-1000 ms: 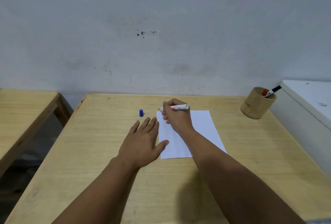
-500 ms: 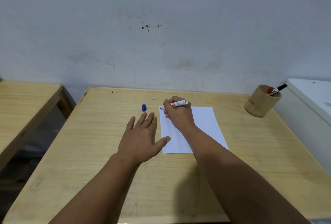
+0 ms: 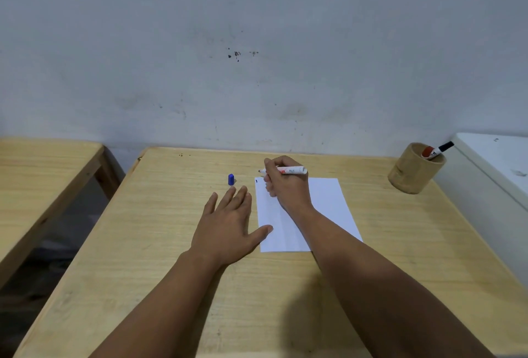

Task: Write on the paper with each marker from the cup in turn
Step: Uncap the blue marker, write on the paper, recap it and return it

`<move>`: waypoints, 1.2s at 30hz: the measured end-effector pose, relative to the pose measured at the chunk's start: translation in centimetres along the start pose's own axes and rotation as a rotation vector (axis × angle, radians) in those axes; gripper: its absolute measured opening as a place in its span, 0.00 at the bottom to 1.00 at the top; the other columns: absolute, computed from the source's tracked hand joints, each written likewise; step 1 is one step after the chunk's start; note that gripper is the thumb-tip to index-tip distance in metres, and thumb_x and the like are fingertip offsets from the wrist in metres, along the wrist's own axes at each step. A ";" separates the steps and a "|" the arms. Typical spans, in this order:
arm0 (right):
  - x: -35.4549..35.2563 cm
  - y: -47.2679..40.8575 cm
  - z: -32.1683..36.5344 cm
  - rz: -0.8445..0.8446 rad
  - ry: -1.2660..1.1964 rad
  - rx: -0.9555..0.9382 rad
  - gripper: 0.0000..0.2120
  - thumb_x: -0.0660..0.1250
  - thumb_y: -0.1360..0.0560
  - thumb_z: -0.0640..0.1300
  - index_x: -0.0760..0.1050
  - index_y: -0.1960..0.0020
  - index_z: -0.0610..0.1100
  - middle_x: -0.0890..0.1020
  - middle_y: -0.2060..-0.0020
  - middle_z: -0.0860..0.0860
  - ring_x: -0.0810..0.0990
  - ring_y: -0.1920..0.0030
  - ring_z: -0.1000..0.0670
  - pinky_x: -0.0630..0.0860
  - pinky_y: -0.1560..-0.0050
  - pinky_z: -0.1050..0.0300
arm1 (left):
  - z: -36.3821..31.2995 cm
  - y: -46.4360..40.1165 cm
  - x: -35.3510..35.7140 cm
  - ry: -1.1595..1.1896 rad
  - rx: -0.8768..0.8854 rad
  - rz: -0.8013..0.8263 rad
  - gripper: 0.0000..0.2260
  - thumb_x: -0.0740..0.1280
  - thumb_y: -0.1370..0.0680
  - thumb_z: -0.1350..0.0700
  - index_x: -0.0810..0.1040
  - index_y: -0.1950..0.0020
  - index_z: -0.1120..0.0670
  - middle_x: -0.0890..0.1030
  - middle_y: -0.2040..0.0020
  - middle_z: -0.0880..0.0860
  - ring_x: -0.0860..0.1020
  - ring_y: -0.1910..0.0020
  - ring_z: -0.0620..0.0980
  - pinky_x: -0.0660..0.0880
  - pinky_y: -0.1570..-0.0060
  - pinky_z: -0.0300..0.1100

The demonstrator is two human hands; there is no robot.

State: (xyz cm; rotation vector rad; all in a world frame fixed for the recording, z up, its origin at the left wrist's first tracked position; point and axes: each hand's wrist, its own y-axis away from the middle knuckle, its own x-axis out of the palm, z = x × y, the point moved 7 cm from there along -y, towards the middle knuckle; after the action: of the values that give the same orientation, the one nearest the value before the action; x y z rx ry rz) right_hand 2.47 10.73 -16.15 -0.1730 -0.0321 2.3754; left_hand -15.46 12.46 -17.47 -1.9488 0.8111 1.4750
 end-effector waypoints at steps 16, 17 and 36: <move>-7.2 1.3 4.7 -0.066 -0.226 0.068 0.03 0.75 0.20 0.41 0.82 0.52 0.47 0.89 0.58 0.44 0.78 0.71 0.53 0.71 0.72 0.62 | 2.0 -2.5 -5.4 0.280 -0.324 -0.419 0.17 0.67 0.24 0.42 0.79 0.36 0.44 0.78 0.44 0.44 0.80 0.47 0.49 0.75 0.50 0.47; -7.4 1.7 4.7 -0.055 -0.228 0.076 0.02 0.76 0.21 0.40 0.83 0.50 0.44 0.90 0.56 0.42 0.78 0.70 0.53 0.72 0.71 0.62 | 2.5 -3.2 -5.2 0.304 -0.355 -0.360 0.18 0.66 0.23 0.43 0.78 0.33 0.44 0.78 0.40 0.45 0.80 0.45 0.50 0.75 0.49 0.47; -7.7 4.4 5.1 0.165 0.028 -0.055 0.10 0.75 0.22 0.33 0.87 0.41 0.37 0.87 0.56 0.52 0.79 0.70 0.65 0.72 0.69 0.72 | 1.0 -6.5 -8.9 1.342 -0.372 -0.202 0.09 0.76 0.24 0.60 0.85 0.51 0.67 0.84 0.60 0.58 0.81 0.63 0.50 0.84 0.59 0.39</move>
State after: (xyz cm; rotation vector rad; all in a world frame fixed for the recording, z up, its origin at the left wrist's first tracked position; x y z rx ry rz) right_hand 4.25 2.35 -10.50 -0.2438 -0.0725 2.5375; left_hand -13.11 18.71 -8.60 -3.1389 0.7818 -0.0098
